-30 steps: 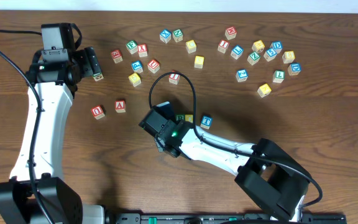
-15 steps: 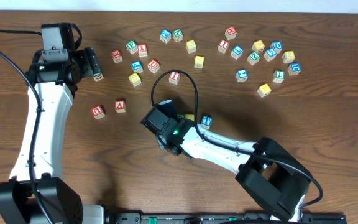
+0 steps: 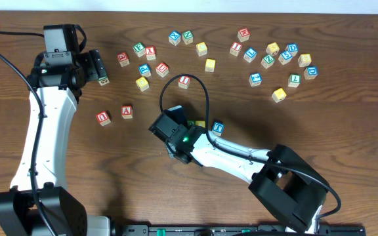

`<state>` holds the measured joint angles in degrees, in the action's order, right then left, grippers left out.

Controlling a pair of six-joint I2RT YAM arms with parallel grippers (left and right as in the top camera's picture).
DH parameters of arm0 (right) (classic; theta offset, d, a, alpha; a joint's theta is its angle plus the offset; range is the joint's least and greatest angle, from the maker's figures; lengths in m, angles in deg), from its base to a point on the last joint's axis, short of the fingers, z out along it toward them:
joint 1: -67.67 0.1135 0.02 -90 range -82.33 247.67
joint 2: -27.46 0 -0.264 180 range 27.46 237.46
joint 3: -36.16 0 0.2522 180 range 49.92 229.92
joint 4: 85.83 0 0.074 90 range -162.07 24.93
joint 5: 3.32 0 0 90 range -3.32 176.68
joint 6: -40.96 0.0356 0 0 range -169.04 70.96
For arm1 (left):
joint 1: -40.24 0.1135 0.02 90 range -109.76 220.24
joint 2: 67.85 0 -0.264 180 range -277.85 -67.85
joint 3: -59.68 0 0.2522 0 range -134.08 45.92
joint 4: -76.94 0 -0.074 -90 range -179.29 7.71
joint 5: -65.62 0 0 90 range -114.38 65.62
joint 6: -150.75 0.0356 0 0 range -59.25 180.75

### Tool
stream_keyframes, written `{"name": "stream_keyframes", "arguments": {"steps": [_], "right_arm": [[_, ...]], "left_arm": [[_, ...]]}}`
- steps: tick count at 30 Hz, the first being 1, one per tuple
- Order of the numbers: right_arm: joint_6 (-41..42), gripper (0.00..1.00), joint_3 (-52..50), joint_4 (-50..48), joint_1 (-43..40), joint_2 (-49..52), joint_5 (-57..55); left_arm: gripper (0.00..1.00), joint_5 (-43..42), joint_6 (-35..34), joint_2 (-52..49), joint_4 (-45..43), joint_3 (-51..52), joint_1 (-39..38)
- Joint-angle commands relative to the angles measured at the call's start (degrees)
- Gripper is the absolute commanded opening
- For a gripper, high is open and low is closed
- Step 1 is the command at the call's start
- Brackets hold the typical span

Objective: Spell out ROBOT

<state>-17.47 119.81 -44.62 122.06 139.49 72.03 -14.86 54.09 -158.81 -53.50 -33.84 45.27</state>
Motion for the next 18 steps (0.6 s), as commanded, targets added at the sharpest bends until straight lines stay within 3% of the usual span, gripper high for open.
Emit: {"name": "stream_keyframes", "arguments": {"steps": [1,18], "right_arm": [[-0.4,0.01,-0.3,0.2,0.3,0.6,0.2],[-1.0,0.01,-0.2,-0.2,1.5,0.6,0.2]], "left_arm": [[0.98,0.1,-0.5,0.3,0.0,-1.0,-0.1],[0.98,0.1,-0.5,0.3,-0.1,-1.0,-0.1]]}}
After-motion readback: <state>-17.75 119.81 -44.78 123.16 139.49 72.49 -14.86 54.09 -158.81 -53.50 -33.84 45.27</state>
